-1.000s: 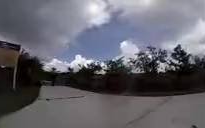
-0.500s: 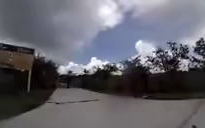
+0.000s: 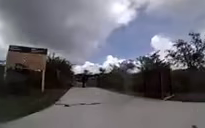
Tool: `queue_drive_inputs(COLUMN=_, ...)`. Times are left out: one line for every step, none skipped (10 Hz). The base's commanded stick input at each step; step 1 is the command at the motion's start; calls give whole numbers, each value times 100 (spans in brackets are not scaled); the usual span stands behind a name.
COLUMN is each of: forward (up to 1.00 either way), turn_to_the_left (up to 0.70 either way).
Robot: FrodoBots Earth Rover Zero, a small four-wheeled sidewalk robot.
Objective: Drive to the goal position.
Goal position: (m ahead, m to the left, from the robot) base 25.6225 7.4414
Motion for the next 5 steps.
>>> queue_drive_inputs(forward=85, turn_to_the_left=34)
queue_drive_inputs(forward=85, turn_to_the_left=34)
queue_drive_inputs(forward=85, turn_to_the_left=34)
queue_drive_inputs(forward=85, turn_to_the_left=34)
queue_drive_inputs(forward=85, turn_to_the_left=34)
